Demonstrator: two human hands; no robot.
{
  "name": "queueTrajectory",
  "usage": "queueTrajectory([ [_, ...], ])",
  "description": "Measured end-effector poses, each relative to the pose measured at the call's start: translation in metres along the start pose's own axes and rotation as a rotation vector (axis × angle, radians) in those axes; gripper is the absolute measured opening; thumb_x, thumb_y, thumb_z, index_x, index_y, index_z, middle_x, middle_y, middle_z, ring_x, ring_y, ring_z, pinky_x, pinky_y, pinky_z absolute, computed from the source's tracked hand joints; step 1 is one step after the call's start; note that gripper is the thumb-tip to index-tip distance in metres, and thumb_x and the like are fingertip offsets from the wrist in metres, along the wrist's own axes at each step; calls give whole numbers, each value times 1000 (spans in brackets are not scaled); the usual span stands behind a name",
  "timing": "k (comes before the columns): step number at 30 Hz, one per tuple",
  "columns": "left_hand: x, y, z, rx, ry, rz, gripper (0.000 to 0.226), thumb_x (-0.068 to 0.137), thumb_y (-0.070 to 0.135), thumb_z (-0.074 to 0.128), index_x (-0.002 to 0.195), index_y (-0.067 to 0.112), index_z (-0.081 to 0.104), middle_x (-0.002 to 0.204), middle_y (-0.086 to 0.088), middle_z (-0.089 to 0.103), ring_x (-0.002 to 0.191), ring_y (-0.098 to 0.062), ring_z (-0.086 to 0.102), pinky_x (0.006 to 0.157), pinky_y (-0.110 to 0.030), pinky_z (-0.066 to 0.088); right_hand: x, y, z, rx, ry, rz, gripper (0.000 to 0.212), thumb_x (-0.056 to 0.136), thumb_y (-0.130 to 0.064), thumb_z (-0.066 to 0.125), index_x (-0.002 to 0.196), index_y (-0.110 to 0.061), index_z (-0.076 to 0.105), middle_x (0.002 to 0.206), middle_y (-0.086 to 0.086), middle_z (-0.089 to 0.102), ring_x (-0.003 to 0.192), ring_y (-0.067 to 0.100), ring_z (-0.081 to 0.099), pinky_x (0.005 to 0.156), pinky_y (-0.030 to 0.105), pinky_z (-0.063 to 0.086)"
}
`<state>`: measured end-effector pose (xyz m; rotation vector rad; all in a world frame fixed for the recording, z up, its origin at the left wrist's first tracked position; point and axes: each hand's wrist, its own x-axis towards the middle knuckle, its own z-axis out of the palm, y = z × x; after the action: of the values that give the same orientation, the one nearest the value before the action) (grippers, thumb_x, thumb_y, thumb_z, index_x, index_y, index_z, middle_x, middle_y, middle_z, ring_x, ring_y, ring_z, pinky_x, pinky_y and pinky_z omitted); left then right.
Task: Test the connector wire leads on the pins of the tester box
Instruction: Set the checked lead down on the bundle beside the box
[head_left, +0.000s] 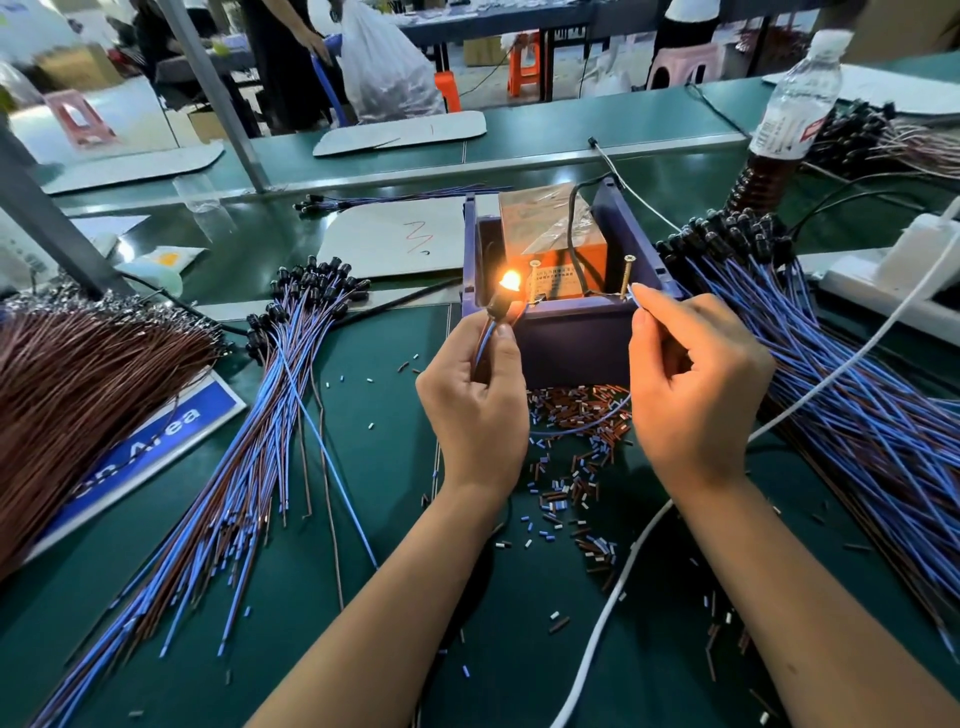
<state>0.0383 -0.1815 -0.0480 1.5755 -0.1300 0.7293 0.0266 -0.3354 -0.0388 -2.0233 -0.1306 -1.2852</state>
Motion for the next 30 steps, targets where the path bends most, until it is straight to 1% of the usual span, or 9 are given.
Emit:
queueTrajectory([
  [7, 0, 1, 0, 1, 1, -9, 25, 99, 28, 54, 91, 7, 66, 64, -20, 47, 59, -41, 45, 54, -54, 43, 0, 1, -1, 7, 0, -6, 20, 102, -2, 62, 115, 1, 77, 81, 8, 65, 62, 19, 56, 55, 28, 43],
  [13, 1, 1, -1, 6, 1, -13, 24, 98, 27, 55, 90, 8, 66, 65, -20, 45, 60, -42, 44, 55, -56, 43, 0, 2, 1, 12, -8, -6, 20, 103, -2, 61, 114, 3, 77, 80, 0, 62, 65, 18, 55, 62, 17, 38],
  [15, 1, 2, -1, 9, -6, -8, 22, 98, 27, 55, 90, 11, 66, 65, -20, 46, 60, -42, 45, 56, -56, 43, 1, 2, 0, 13, -8, -6, 20, 103, -2, 62, 114, 3, 77, 80, 2, 65, 66, 18, 56, 63, 17, 38],
  [17, 0, 3, -1, 18, -5, 2, 21, 98, 28, 55, 91, 14, 68, 64, -16, 47, 60, -41, 45, 56, -55, 44, 1, 2, -1, 15, -13, 6, 20, 103, -3, 62, 115, 2, 77, 80, 5, 66, 66, 16, 56, 63, 15, 39],
  [21, 0, 6, -2, 24, 56, 40, 22, 100, 23, 53, 98, 29, 75, 66, 8, 54, 59, -30, 48, 56, -46, 44, 0, -1, -5, 16, -9, 81, 21, 101, -6, 64, 118, -1, 76, 88, 5, 69, 74, 11, 58, 70, 11, 42],
  [23, 0, 7, -2, 11, 109, 24, 22, 100, 20, 54, 102, 24, 76, 67, 8, 56, 60, -28, 49, 58, -46, 46, -1, -1, -7, 28, -2, 105, 23, 100, -6, 65, 120, -1, 75, 91, 5, 70, 78, 9, 60, 74, 9, 44],
  [26, -2, 19, 2, 1, 135, -5, 23, 99, 18, 53, 103, 19, 76, 67, 2, 56, 60, -32, 51, 59, -52, 47, -2, -4, -11, 12, -7, 104, 31, 99, -7, 67, 129, -2, 70, 97, 7, 65, 80, 14, 56, 74, 23, 50],
  [28, -4, 31, 10, -11, 98, -17, 22, 99, 18, 53, 101, 21, 75, 66, 2, 57, 59, -31, 52, 58, -48, 48, 0, -10, -16, -62, -2, 57, 46, 97, -14, 69, 141, -3, 61, 114, 15, 56, 95, 23, 52, 85, 26, 48],
  [30, -6, 45, 21, -50, 19, -34, 20, 100, 17, 54, 99, 20, 73, 63, 4, 57, 56, -19, 53, 54, -37, 46, 4, -16, -22, -141, 35, -11, 62, 95, -23, 70, 150, -5, 51, 132, 23, 47, 113, 30, 44, 102, 32, 41],
])
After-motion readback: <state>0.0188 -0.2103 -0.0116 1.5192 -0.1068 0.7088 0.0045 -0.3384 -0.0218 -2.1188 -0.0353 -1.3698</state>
